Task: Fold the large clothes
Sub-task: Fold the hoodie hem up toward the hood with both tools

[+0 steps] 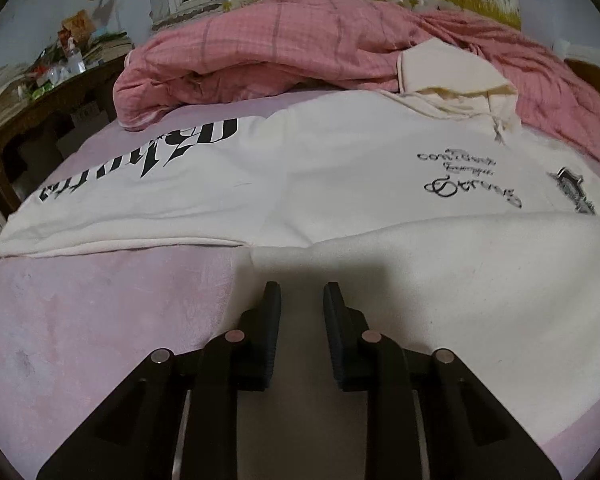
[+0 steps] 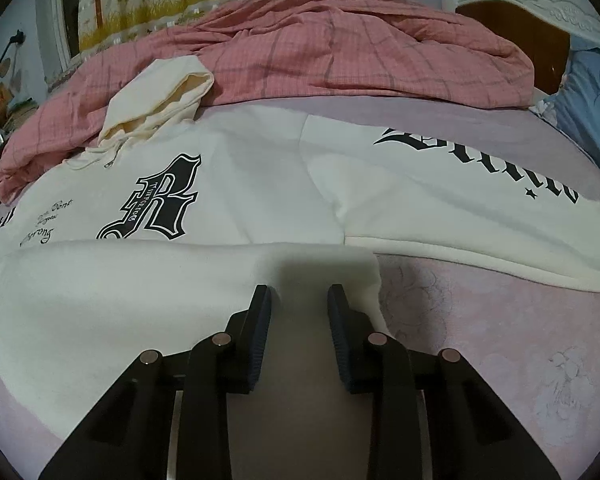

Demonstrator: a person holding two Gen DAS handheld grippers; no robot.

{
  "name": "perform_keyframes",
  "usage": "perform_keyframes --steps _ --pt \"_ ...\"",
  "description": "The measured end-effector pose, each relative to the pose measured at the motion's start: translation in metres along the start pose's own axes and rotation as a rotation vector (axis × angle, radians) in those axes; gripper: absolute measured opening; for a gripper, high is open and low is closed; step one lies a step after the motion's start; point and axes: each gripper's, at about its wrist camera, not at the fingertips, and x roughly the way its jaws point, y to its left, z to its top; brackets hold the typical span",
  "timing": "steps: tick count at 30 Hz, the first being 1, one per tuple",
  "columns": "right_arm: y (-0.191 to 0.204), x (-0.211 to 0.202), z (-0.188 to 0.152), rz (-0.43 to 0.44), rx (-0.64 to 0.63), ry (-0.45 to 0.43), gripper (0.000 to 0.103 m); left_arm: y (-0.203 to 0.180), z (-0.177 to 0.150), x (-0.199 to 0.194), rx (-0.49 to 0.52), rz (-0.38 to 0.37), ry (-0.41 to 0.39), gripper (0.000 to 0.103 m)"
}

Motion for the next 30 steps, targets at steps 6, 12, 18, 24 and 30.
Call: perform_keyframes --steps 6,12,18,24,30 --pt "0.013 -0.036 -0.001 0.040 0.002 -0.074 0.031 -0.009 0.007 -0.043 -0.023 -0.142 -0.130 0.023" --pt "0.103 -0.090 -0.028 0.244 -0.222 -0.095 0.031 -0.084 0.000 -0.113 0.104 -0.409 -0.170 0.024" --pt "0.148 -0.075 -0.032 0.267 -0.200 -0.042 0.031 -0.157 -0.003 -0.099 0.161 -0.480 -0.027 0.024" --pt "0.135 -0.035 -0.057 0.339 -0.165 0.129 0.031 -0.172 -0.010 -0.052 0.119 -0.524 0.102 0.024" --pt "0.143 -0.040 -0.065 0.306 -0.250 0.127 0.031 -0.161 -0.028 -0.046 0.087 -0.560 0.101 0.022"
